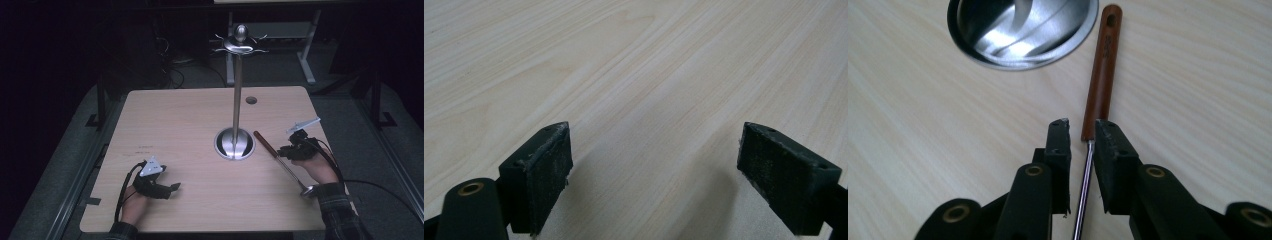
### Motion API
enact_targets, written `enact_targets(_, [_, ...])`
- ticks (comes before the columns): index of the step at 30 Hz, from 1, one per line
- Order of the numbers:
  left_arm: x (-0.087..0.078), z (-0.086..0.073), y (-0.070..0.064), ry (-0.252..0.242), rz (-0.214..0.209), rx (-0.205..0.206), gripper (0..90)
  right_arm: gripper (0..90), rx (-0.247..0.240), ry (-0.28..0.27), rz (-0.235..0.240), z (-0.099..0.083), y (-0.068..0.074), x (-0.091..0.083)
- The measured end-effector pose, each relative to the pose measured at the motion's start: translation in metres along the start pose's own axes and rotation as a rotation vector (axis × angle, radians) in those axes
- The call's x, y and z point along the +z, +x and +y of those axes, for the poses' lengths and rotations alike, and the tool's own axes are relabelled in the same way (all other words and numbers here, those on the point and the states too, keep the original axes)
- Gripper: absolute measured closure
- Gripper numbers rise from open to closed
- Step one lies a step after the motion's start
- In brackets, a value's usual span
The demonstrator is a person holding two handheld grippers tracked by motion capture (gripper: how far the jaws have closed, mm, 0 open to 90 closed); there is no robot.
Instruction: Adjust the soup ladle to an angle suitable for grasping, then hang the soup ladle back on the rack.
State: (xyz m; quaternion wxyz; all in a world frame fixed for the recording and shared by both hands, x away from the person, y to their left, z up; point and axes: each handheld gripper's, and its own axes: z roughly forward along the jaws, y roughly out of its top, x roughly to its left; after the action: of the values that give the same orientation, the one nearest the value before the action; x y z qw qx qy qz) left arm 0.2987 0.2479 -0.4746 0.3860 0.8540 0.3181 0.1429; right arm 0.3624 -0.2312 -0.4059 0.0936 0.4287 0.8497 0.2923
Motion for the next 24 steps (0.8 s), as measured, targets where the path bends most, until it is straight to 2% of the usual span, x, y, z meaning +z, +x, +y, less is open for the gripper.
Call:
enact_targets(7, [0.000,0.000,-0.001,0.005,0.001,0.004,14.0,72.0,0.011,0.000,-0.007,0.018,-0.004,0.009])
enact_targets(12, [0.000,0.000,0.000,0.010,-0.003,-0.001,14.0,69.8,0.015,0.049,-0.018,0.026,-0.008,0.024])
enact_targets(17, [0.001,0.001,-0.001,0.007,-0.003,-0.005,14.0,68.8,0.015,0.119,-0.037,0.027,-0.011,0.041])
enact_targets(18, [0.001,0.001,-0.001,0.005,-0.005,-0.006,14.0,68.8,0.028,0.130,-0.036,0.027,-0.011,0.042])
enact_targets(24, [0.001,0.001,0.000,-0.001,-0.004,-0.011,14.0,67.8,0.027,0.178,-0.035,0.028,-0.015,0.051])
